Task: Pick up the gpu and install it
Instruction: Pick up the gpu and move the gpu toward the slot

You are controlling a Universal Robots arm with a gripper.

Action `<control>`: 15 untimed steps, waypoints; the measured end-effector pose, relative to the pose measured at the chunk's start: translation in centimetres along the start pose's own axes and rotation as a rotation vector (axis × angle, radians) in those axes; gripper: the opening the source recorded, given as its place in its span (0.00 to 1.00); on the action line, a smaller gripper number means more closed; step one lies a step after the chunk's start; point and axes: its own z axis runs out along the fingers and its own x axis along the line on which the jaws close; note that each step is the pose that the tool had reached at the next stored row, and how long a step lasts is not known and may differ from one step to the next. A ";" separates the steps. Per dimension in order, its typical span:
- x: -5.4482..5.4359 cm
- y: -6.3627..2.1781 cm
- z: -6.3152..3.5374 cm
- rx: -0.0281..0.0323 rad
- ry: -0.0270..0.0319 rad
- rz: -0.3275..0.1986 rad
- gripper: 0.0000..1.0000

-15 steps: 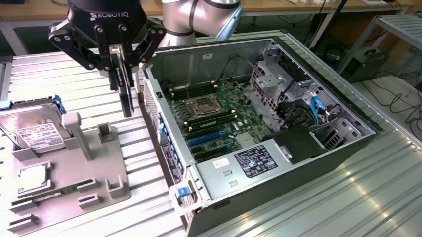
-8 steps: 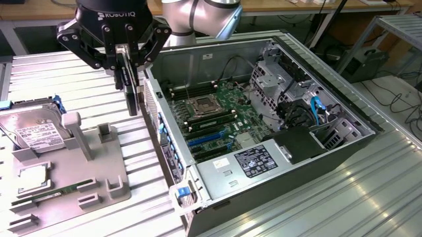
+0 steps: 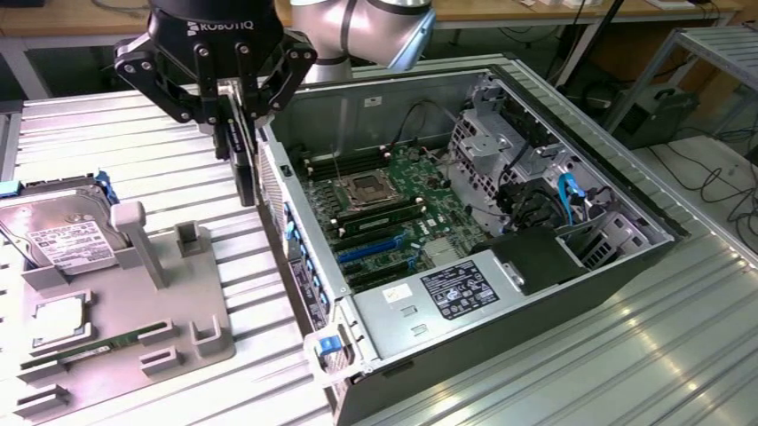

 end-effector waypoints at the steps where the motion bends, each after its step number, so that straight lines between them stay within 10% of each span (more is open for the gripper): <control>1: -0.1 0.00 0.00 0.0000 0.0000 0.000 0.28; 15: -1.0 0.02 0.00 0.0000 0.0001 -0.016 0.28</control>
